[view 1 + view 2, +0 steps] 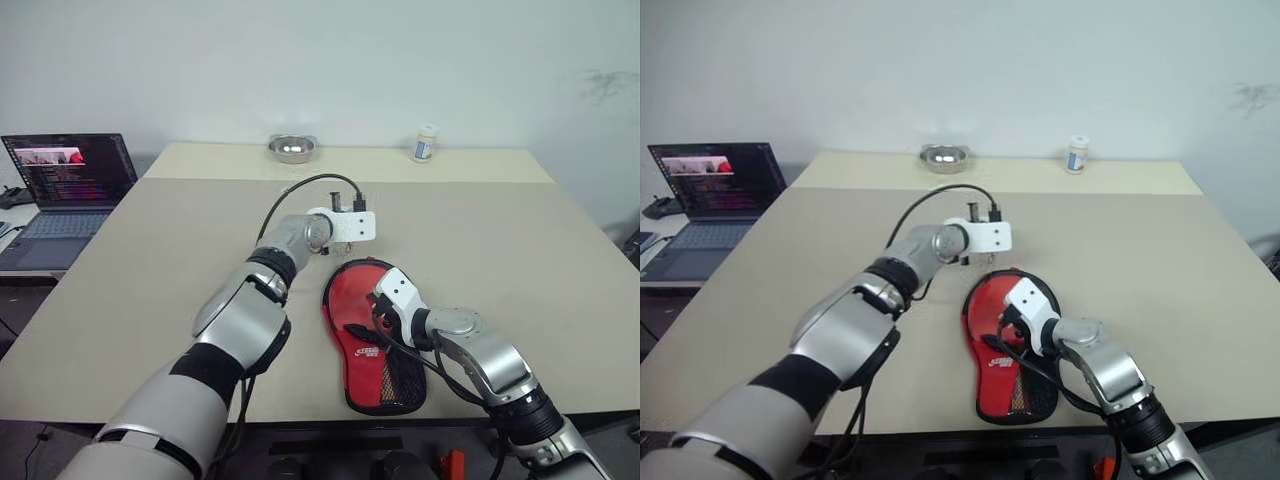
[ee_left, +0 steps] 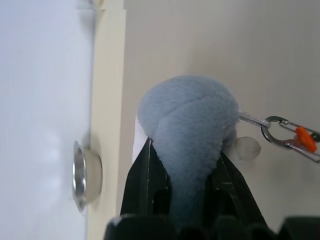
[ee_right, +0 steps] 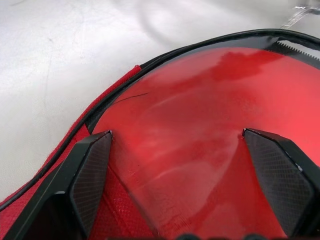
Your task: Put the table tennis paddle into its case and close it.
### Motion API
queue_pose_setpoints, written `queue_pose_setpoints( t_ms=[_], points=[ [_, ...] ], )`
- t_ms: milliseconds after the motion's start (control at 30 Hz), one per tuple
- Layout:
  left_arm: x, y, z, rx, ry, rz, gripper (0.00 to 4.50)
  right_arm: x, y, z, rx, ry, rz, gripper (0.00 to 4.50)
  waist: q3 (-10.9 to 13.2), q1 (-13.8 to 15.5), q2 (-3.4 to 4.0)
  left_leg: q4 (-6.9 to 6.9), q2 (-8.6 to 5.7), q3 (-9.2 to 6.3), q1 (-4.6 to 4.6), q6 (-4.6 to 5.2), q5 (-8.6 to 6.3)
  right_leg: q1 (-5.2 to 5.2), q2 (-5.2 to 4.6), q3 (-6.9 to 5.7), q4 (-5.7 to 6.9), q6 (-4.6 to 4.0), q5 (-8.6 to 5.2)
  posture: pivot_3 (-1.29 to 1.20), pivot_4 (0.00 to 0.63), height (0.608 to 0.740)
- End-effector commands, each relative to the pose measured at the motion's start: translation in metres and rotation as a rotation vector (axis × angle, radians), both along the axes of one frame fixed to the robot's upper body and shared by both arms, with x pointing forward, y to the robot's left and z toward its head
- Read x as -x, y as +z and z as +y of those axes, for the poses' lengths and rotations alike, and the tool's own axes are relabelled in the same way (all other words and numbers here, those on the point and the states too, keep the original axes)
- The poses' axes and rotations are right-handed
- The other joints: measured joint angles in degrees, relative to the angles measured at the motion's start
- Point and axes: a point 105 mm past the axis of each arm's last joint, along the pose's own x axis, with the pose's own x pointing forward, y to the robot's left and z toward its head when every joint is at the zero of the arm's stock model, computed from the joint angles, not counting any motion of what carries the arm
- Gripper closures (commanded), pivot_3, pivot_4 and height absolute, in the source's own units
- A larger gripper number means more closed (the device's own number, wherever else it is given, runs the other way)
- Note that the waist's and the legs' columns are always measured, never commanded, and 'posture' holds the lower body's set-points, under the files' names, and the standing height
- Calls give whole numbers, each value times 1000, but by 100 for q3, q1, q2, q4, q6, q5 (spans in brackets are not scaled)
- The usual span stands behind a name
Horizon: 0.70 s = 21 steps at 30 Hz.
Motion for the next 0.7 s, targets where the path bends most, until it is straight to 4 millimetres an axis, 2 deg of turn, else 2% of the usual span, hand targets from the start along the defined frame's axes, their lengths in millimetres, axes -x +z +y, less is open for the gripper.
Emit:
queue_pose_setpoints(
  t_ms=[33, 167, 267, 400, 533, 700],
  points=[
    [10, 42, -56, 69, -134, -128, 4217, 20, -49, -10, 95, -32, 198, 0, 0, 1, 0, 0, -2, -2, -1, 0, 0, 1, 1, 0, -1, 0, 0, 0, 150, 740],
    [29, 40, -100, 100, -247, -111, 4231, 22, -50, -8, 95, -32, 202, 0, 0, 3, -1, 1, -9, -4, -7, 0, 0, 1, 2, -3, -8, 3, -2, 0, 150, 740],
    [40, 38, -121, 129, -297, -92, 4231, 22, -49, -8, 96, -35, 202, 0, 0, 3, 0, 1, -10, -6, -12, 0, 0, 0, 2, -1, -14, 4, -2, 0, 150, 740],
    [52, 30, -137, 124, -353, -59, 4231, 22, -48, -7, 96, -39, 200, 0, 0, 3, 1, 0, -8, -11, -13, 0, -1, -1, 2, -2, -15, 3, -3, 0, 150, 740],
    [56, 21, -140, 112, -374, -12, 4231, 21, -47, -8, 95, -48, 197, 0, 0, 1, 1, 0, -8, -14, -14, 0, 0, -1, 2, -4, -16, 3, -3, 0, 150, 740],
    [58, 11, -136, 99, -382, 47, 2416, 20, -48, -7, 96, -49, 196, 0, 0, 0, 1, 0, -8, -14, -13, 1, 0, 0, 2, -5, -16, 2, -3, 0, 150, 740]
  ],
)
